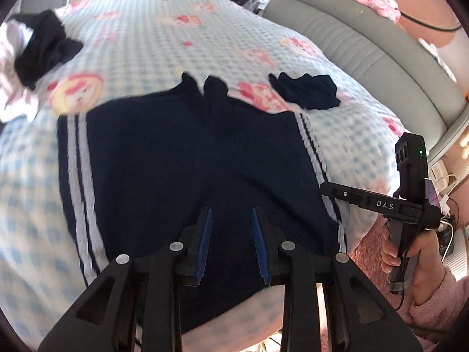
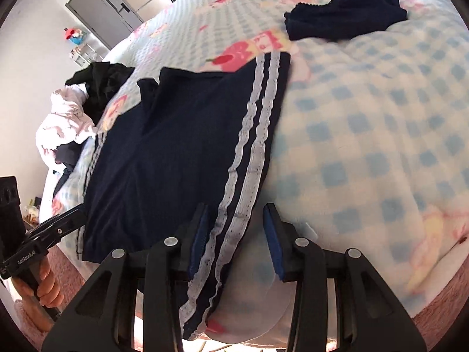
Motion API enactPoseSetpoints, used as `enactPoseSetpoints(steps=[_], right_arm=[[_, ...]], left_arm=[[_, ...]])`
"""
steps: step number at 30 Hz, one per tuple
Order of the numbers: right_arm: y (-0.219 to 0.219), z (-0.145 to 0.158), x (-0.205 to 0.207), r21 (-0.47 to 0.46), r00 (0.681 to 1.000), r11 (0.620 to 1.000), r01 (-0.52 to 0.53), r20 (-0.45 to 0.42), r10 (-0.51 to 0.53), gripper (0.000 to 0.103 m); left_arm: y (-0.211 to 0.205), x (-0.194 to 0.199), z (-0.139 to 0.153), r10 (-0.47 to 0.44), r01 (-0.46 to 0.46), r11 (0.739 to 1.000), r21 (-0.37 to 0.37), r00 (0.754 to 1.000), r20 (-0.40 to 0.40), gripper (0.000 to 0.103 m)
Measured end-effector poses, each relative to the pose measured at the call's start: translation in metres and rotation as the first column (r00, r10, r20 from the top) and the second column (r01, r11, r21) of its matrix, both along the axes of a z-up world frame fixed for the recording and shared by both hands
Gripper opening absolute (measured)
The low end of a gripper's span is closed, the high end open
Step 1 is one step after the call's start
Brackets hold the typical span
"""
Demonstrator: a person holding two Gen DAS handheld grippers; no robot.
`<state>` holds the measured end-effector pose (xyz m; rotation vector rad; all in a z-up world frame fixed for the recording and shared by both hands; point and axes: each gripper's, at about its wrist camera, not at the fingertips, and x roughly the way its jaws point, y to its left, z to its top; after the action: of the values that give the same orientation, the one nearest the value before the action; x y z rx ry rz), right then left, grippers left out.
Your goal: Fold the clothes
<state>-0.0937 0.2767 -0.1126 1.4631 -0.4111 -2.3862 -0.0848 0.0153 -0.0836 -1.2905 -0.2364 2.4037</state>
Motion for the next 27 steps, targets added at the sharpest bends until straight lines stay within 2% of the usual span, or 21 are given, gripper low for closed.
enactPoseSetpoints(steps=[2,5,9,12,14,15,16,18,19,26,27], right_arm=[[0.005,0.019,-0.016,0.02,0.998,1.0,0.003,-0.06,-0.002,0.04],[0.008,0.03,-0.057,0.073,0.995,0.997,0.001,-0.104,0.007,0.047],[0.016,0.007,-0.106,0.077,1.0,0.997,0.016,-0.024,-0.014,0.047],[0.022,-0.006,-0.118,0.057,1.0,0.998,0.01,-0.021,-0.009,0.048],[0.023,-0.014,-0.12,0.045,1.0,0.999,0.005,-0.021,-0.004,0.048],[0.024,-0.014,-0.12,0.042,0.999,0.999,-0.001,-0.033,0.003,0.046],[0.023,-0.013,-0.122,0.049,0.999,0.999,-0.007,-0.049,0.01,0.029],[0.022,-0.01,-0.122,0.055,0.996,0.998,-0.018,-0.086,0.023,0.01],[0.024,-0.009,-0.123,0.031,0.995,0.999,-0.01,-0.101,0.013,0.007],[0.038,-0.001,-0.124,-0.022,0.987,0.998,0.062,-0.147,-0.065,0.005],[0.04,-0.001,-0.125,-0.028,0.986,0.997,0.072,-0.146,-0.075,0.006]], left_arm=[[0.013,-0.032,0.009,-0.003,0.001,0.998,-0.064,1.0,-0.031,0.039],[0.031,-0.084,0.009,0.0,-0.009,0.989,-0.145,0.998,-0.06,0.039],[0.05,-0.142,-0.01,-0.011,0.002,0.971,-0.237,0.999,-0.038,0.039],[0.053,-0.166,-0.025,-0.03,0.029,0.971,-0.236,1.0,-0.004,0.039],[0.052,-0.172,-0.031,-0.037,0.034,0.969,-0.244,0.999,-0.008,0.034],[0.053,-0.174,-0.032,-0.036,0.03,0.967,-0.253,0.999,-0.019,0.019],[0.053,-0.176,-0.032,-0.034,0.025,0.967,-0.253,0.999,-0.029,0.016],[0.054,-0.18,-0.031,-0.028,0.015,0.968,-0.252,0.998,-0.05,0.014],[0.053,-0.183,-0.029,-0.022,0.007,0.968,-0.252,0.998,-0.057,0.013],[0.049,-0.209,-0.019,0.022,-0.046,0.969,-0.245,0.995,-0.098,0.014],[0.045,-0.216,-0.028,0.031,-0.04,0.972,-0.23,0.999,-0.043,0.023]])
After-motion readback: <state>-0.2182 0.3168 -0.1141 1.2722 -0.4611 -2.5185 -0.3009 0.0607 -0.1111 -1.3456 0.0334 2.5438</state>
